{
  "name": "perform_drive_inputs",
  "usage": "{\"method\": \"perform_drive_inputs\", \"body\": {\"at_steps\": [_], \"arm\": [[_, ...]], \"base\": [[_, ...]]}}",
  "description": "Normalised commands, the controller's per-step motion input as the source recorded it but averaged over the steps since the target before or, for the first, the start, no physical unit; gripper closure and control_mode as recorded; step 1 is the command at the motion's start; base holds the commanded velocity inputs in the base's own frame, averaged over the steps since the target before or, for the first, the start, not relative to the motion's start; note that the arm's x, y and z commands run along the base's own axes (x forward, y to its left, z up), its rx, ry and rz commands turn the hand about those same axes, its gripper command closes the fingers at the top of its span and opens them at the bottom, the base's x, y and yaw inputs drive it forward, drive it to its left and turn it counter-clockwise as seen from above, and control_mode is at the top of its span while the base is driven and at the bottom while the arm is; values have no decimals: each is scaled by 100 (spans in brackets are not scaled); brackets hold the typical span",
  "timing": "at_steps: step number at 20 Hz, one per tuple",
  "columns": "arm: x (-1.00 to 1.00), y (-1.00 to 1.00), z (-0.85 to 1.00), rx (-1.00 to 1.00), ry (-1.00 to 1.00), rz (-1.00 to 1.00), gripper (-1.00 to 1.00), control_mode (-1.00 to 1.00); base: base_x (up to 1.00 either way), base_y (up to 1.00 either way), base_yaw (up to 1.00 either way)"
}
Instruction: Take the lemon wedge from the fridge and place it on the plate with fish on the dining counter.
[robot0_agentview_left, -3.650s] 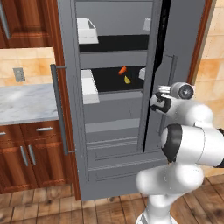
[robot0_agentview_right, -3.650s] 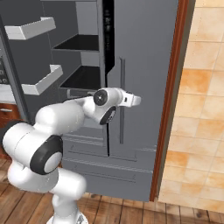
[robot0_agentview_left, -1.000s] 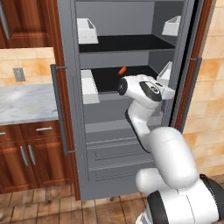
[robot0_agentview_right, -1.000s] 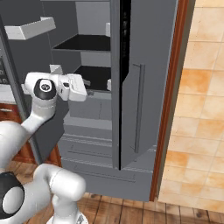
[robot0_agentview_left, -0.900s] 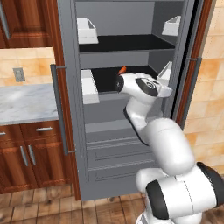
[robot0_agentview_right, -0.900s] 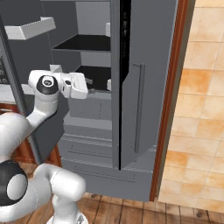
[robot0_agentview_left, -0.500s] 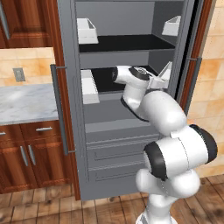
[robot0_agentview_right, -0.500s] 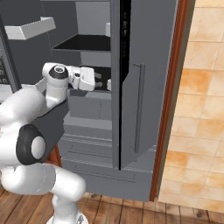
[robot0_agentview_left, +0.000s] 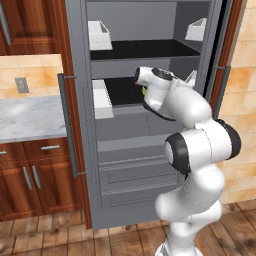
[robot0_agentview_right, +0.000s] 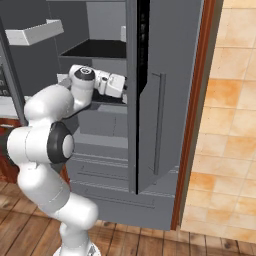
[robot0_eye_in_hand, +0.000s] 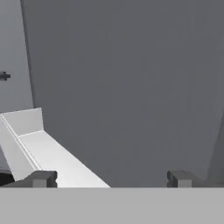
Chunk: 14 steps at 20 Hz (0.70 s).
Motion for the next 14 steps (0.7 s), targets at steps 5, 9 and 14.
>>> {"method": "perform_drive_inputs", "body": {"at_steps": [5, 9, 14], "arm": [[0, -96, -1, 0, 14, -18, -100, -100], [-27, -100, 0, 0, 10, -25, -100, -100], [-57, -100, 0, 0, 5, -26, -100, -100]], "base": [[0, 0, 0], [0, 0, 0], [0, 0, 0]]}}
